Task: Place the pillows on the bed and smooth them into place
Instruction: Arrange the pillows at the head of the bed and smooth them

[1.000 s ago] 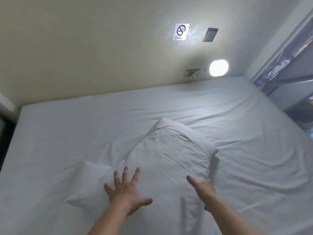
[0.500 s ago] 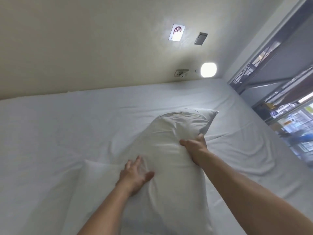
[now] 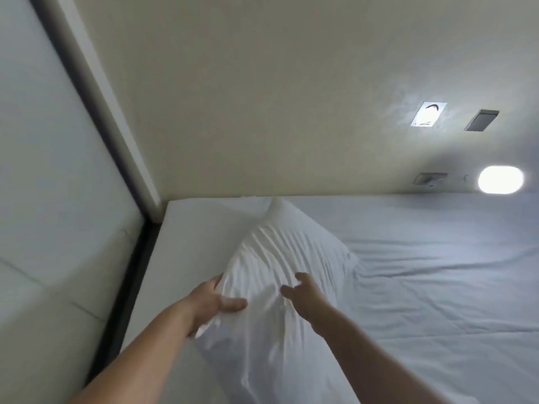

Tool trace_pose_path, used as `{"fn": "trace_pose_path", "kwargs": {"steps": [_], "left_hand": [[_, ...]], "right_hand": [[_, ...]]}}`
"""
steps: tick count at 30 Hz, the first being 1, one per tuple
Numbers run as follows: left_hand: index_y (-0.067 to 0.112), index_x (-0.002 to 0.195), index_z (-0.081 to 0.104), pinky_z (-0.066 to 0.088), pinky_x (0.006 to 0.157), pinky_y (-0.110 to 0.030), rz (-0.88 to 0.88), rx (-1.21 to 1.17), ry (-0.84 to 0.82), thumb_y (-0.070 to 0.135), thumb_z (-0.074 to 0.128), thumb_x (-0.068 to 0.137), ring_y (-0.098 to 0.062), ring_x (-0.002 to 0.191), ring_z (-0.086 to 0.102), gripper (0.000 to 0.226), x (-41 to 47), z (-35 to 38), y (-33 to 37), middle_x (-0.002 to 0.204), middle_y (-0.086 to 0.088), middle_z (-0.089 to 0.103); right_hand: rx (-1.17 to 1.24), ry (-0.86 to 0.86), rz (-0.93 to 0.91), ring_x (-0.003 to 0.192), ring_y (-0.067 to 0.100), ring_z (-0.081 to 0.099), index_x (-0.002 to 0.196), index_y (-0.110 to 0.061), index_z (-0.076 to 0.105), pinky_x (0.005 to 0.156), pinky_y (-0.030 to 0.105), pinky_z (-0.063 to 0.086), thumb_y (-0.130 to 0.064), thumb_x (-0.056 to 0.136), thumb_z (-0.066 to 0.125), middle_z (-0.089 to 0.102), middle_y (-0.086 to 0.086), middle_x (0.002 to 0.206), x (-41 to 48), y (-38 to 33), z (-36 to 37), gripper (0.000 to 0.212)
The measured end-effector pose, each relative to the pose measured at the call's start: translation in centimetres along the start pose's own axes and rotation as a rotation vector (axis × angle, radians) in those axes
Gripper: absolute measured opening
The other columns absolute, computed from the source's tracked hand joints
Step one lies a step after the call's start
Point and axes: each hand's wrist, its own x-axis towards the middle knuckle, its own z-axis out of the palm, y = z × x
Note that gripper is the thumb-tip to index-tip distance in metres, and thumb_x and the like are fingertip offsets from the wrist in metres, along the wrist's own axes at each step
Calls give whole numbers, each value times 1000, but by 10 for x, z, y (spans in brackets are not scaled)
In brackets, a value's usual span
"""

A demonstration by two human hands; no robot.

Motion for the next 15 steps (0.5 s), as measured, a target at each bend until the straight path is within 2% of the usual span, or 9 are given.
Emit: {"fn": "trace_pose_path", "kwargs": {"steps": [2, 4, 7, 9, 12, 14, 15], "left_hand": [[19, 119, 59, 53, 88, -38, -84, 226, 107, 16, 87, 62, -26, 99, 67, 64, 14, -5, -20, 109, -5, 70], [16, 117, 60, 50, 89, -36, -190, 435, 128, 22, 84, 59, -25, 98, 64, 63, 24, -14, -39, 104, -2, 68], [13, 114, 63, 52, 87, -38, -233, 426, 210, 35, 84, 58, -24, 90, 66, 64, 42, -33, -57, 99, -3, 69], [14, 123, 56, 51, 93, -41, -203, 383, 279, 51, 82, 57, -27, 99, 64, 80, 60, -42, -63, 114, -6, 66], [22, 148, 27, 37, 110, -45, -166, 445, 292, 68, 79, 48, -33, 133, 44, 122, 95, -37, -75, 149, -11, 40], [23, 153, 1, 24, 117, -49, -188, 490, 281, 77, 77, 38, -33, 144, 28, 148, 123, -32, -86, 159, -13, 21], [24, 153, -7, 22, 119, -50, -190, 504, 266, 81, 75, 32, -33, 145, 25, 157, 135, -29, -96, 160, -14, 18]], "right_hand": [[20, 31, 117, 87, 21, 54, 147, -14, 32, 63, 26, 44, -35, 86, 66, 52, 11, 126, 11, 45, -9, 73], [65, 30, 228, 81, 21, 55, 144, -13, 34, 59, 27, 45, -40, 84, 65, 52, 13, 125, 20, 83, -20, 73], [152, 8, 360, 104, 30, 57, 136, -12, 39, 75, 38, 48, -48, 80, 67, 50, 12, 127, 35, 123, -26, 72], [174, -8, 428, 108, 32, 55, 133, -11, 41, 81, 42, 46, -54, 78, 69, 51, 11, 126, 43, 139, -22, 75], [235, -18, 450, 110, 36, 54, 129, -9, 40, 83, 47, 47, -62, 71, 73, 49, 11, 122, 59, 159, -13, 85], [355, -41, 423, 113, 36, 55, 128, -10, 41, 82, 47, 49, -63, 67, 76, 50, 9, 119, 72, 168, -3, 88], [421, -41, 383, 110, 34, 59, 126, -11, 43, 80, 46, 51, -62, 67, 77, 54, 8, 118, 79, 169, 4, 85]]}}
